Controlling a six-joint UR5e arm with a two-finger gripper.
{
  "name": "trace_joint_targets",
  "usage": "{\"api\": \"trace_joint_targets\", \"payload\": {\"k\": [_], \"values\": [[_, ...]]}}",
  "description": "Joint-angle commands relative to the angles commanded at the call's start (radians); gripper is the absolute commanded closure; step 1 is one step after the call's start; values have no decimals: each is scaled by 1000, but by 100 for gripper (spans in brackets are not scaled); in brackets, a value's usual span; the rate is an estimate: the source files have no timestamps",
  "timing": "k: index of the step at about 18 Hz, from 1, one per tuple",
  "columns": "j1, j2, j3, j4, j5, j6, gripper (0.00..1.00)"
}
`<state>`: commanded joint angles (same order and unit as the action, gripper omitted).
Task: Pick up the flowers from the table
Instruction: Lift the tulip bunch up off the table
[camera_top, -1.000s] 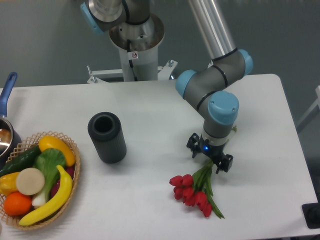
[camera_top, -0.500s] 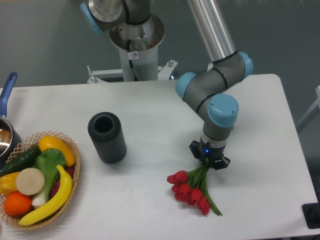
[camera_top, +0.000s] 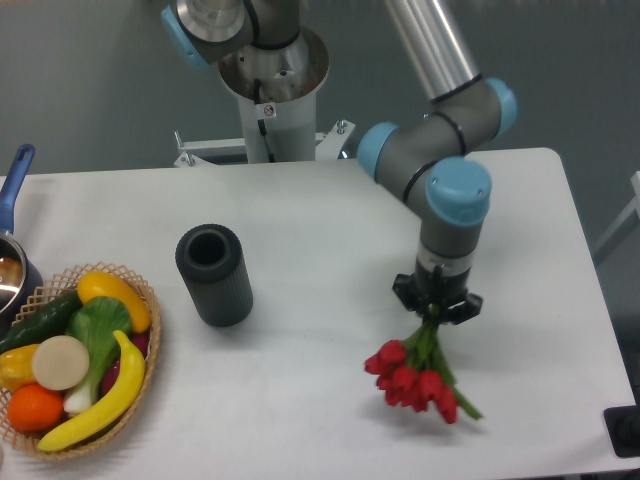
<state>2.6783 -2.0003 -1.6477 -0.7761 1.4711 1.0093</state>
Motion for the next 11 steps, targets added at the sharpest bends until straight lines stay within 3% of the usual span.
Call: {"api": "trace_joint_targets", "payload": {"k": [6, 11], "values": [[-2, -8, 166, -208, 6, 38, 100], [-5, -11, 218, -311, 17, 97, 100]]}}
